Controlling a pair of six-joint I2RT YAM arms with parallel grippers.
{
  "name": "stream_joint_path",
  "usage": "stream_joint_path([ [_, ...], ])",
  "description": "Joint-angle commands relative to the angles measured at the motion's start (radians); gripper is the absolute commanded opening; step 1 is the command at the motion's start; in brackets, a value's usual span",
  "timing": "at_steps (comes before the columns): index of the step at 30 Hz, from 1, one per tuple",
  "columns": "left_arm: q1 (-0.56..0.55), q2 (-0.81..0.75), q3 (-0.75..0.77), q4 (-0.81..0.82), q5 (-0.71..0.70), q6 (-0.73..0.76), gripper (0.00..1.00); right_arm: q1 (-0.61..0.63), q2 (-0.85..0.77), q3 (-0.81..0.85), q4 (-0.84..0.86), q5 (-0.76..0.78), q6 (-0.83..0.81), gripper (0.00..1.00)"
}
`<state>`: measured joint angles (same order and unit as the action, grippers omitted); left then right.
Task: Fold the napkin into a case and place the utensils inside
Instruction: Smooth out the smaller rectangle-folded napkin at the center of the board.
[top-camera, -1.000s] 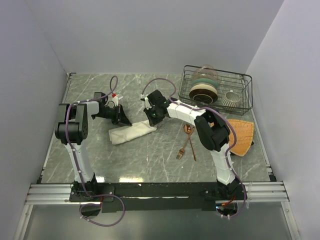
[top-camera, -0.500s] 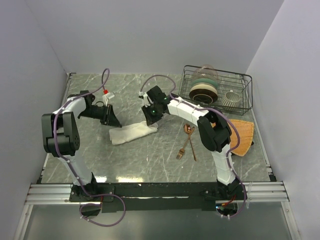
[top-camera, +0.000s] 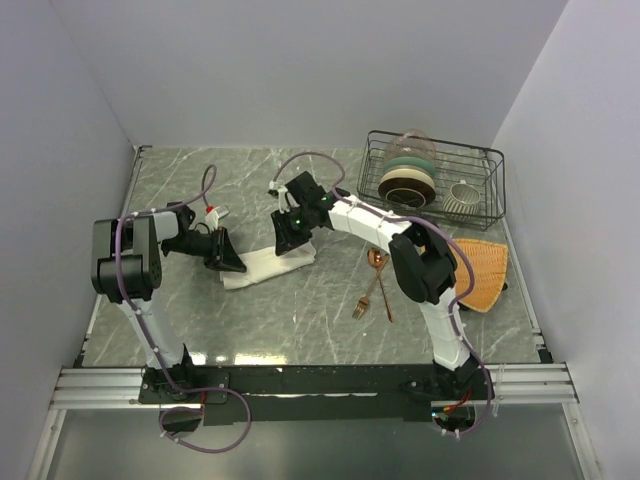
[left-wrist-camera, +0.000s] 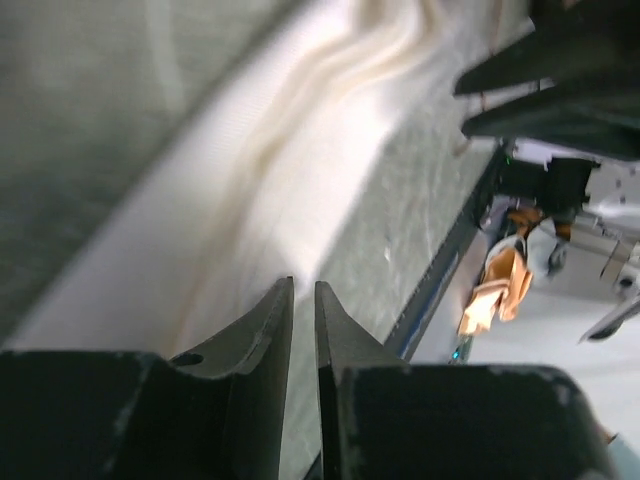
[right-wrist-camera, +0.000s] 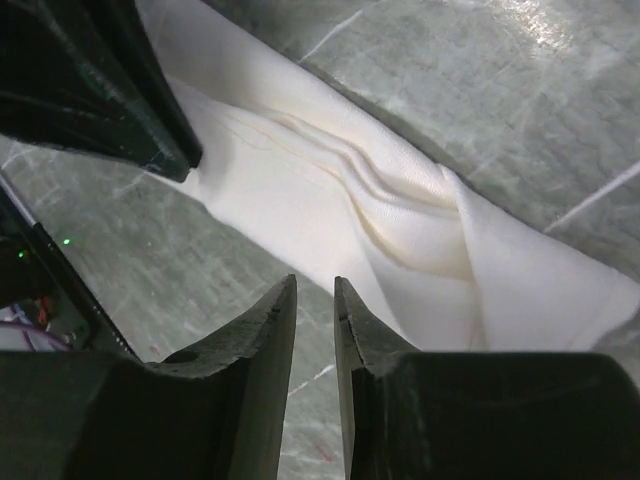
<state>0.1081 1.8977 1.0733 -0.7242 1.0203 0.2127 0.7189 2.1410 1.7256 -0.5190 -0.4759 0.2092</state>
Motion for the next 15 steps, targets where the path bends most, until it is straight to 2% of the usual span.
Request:
stream_joint_path([
  [1, 0.015, 0.076, -0.003, 0.143, -0.035, -0.136, 0.21, -0.002, 0.063, 0.023, 0.068, 0.057, 0.024, 0.29],
  [4, 0.018, 0.098, 0.026, 0.079, -0.005, -0.079, 0.25, -0.004, 0.105, 0.031, 0.070, 0.106, 0.027, 0.29],
  [7, 0.019, 0.048, 0.083, 0.001, 0.076, 0.058, 0.36, -0.004, 0.119, 0.006, 0.085, 0.120, 0.035, 0.28],
  [8, 0.019, 0.016, 0.103, -0.061, 0.092, 0.153, 0.43, -0.004, 0.122, -0.001, 0.086, 0.118, 0.039, 0.28],
  [9, 0.019, 0.002, 0.122, -0.079, 0.095, 0.187, 0.46, -0.004, 0.123, -0.014, 0.091, 0.115, 0.045, 0.28],
  [11, 0.018, -0.034, 0.178, -0.083, 0.074, 0.240, 0.56, -0.006, 0.125, -0.026, 0.097, 0.111, 0.056, 0.28],
  [15, 0.008, -0.051, 0.237, 0.004, -0.031, 0.277, 0.66, -0.012, 0.122, -0.049, 0.111, 0.103, 0.067, 0.28],
])
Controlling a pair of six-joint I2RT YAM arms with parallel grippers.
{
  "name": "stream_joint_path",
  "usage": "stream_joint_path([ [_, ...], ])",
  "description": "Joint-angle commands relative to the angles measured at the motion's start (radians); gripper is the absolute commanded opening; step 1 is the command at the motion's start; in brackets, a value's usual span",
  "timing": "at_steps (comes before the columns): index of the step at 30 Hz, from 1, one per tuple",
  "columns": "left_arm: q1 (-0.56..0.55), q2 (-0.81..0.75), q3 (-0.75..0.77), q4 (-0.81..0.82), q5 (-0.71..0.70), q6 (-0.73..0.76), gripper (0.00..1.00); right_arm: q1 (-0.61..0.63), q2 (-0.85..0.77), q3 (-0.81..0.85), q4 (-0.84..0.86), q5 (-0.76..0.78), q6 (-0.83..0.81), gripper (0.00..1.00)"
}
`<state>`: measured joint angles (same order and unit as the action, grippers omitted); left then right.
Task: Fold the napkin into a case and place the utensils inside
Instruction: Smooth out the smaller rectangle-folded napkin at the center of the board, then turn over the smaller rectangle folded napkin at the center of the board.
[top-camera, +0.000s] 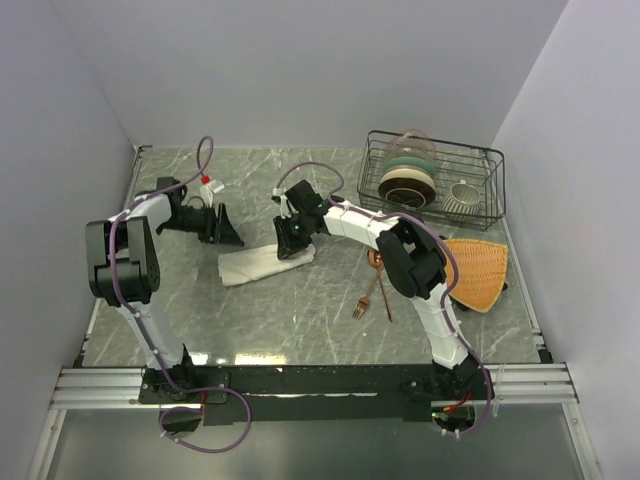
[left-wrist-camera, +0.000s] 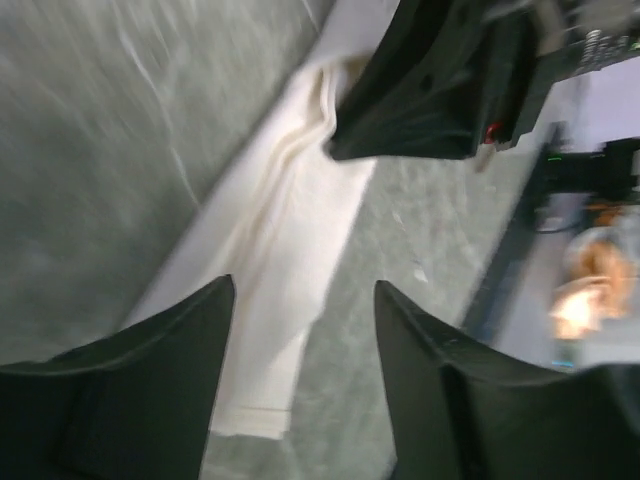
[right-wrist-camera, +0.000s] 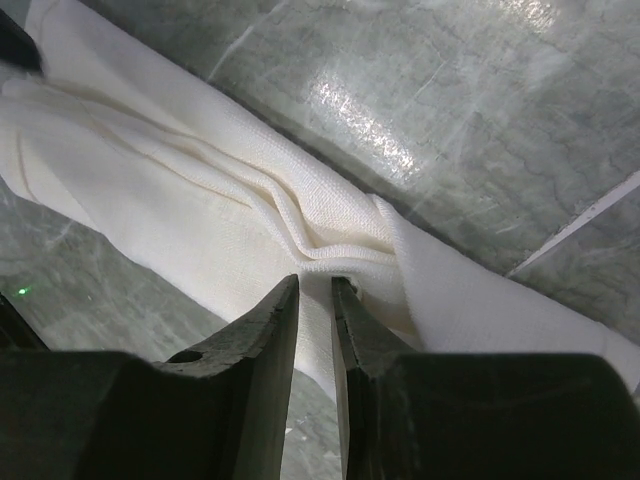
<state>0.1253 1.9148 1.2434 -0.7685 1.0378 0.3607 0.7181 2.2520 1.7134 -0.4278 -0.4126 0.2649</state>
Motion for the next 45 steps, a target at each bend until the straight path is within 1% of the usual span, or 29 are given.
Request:
stream_joint_path([
  [1, -0.018, -0.065, 0.074, 0.052, -0.095, 0.182, 0.67, -0.014, 0.009, -0.037, 0.018, 0.035, 0.014, 0.28],
  [4, -0.070, -0.014, 0.120, 0.015, -0.165, 0.295, 0.68, -0.020, 0.014, -0.038, 0.021, 0.020, 0.022, 0.28],
  [6, -0.105, 0.032, 0.157, -0.006, -0.174, 0.323, 0.68, -0.023, 0.014, -0.038, 0.026, 0.012, 0.026, 0.27],
  [7, -0.114, 0.065, 0.169, -0.012, -0.176, 0.331, 0.68, -0.026, 0.014, -0.038, 0.030, 0.008, 0.033, 0.28],
  [12, -0.170, 0.138, 0.217, -0.014, -0.180, 0.342, 0.68, -0.029, 0.015, -0.034, 0.035, -0.005, 0.040, 0.28],
  [18, -0.208, 0.200, 0.237, -0.081, -0.160, 0.391, 0.66, -0.034, 0.021, -0.032, 0.038, -0.009, 0.046, 0.28],
  [24, -0.227, 0.225, 0.237, -0.160, -0.128, 0.443, 0.55, -0.040, 0.023, -0.032, 0.041, -0.009, 0.060, 0.28],
  [25, -0.230, 0.225, 0.235, -0.161, -0.128, 0.454, 0.52, -0.043, 0.027, -0.032, 0.041, -0.009, 0.063, 0.28],
  [30, -0.239, 0.202, 0.203, -0.127, -0.143, 0.457, 0.46, -0.051, 0.029, -0.034, 0.043, -0.014, 0.076, 0.27],
  [33, -0.248, 0.191, 0.191, -0.103, -0.168, 0.452, 0.35, -0.051, 0.032, -0.037, 0.046, -0.020, 0.083, 0.28],
  [34, -0.250, 0.184, 0.188, -0.092, -0.171, 0.445, 0.26, -0.052, 0.031, -0.035, 0.049, -0.022, 0.085, 0.28],
  [36, -0.250, 0.175, 0.177, -0.069, -0.182, 0.428, 0.18, -0.051, 0.026, -0.034, 0.054, -0.029, 0.088, 0.28],
  [37, -0.250, 0.162, 0.174, -0.054, -0.185, 0.425, 0.11, -0.049, 0.020, -0.031, 0.054, -0.034, 0.088, 0.29],
  [40, -0.250, 0.132, 0.166, -0.037, -0.193, 0.423, 0.01, -0.058, -0.003, -0.020, 0.060, -0.061, 0.082, 0.32],
  [42, -0.250, 0.109, 0.159, -0.025, -0.196, 0.429, 0.01, -0.074, -0.040, -0.018, 0.067, -0.090, 0.080, 0.36],
  [44, -0.250, 0.073, 0.139, 0.000, -0.202, 0.434, 0.01, -0.106, -0.066, -0.006, 0.061, -0.158, 0.076, 0.41],
  [45, -0.250, 0.061, 0.134, 0.003, -0.208, 0.451, 0.01, -0.117, -0.089, 0.002, 0.054, -0.182, 0.074, 0.45],
])
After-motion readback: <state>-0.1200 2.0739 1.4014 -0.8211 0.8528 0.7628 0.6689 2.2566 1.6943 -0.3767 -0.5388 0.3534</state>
